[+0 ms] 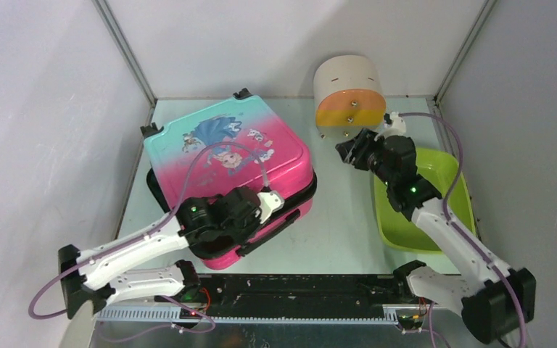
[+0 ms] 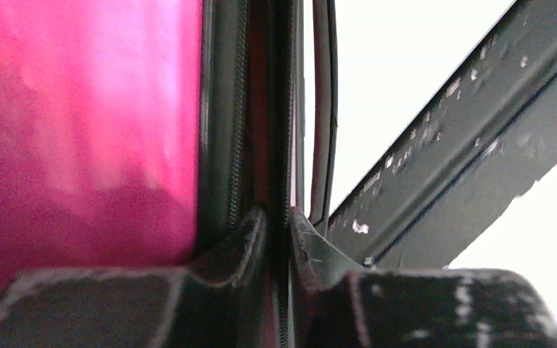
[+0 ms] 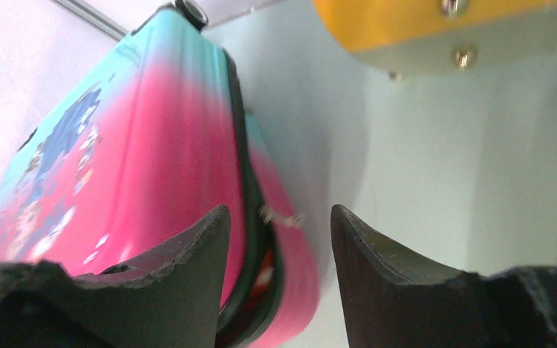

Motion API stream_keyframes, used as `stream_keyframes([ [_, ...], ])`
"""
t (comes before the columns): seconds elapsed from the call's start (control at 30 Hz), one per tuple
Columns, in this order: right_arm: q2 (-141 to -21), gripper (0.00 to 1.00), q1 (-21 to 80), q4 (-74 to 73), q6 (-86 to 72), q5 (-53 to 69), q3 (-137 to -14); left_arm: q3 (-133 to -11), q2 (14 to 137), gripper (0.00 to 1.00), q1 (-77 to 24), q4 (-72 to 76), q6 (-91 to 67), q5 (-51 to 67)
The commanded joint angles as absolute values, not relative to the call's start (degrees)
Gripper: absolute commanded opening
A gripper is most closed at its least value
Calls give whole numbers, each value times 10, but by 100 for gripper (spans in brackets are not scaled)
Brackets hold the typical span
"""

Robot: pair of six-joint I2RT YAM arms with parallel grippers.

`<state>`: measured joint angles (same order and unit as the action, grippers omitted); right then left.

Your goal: Open, take out, and arrange the luggage

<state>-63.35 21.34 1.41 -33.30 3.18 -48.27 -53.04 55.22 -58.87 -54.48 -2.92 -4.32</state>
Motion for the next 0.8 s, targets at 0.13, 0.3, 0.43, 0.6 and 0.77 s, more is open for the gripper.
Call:
stream_keyframes([
  [0.13,-538,57,353,-292,-643,-200,-498,-627,606,65,-587,-369,-63,-94],
  [0.3,-538,58,451,-326,-803,-271,-476,-704,595,76,-587,-442,-67,-149],
  [0.43,-555,57,533,-313,-865,-331,-471,-747,571,82,-576,-541,-93,-217],
  [0.6,-589,57,617,-307,-944,-361,-471,-753,510,85,-516,-592,-103,-261],
  [0.77,-621,62,686,-265,-984,-387,-471,-732,444,97,-463,-606,-83,-310],
])
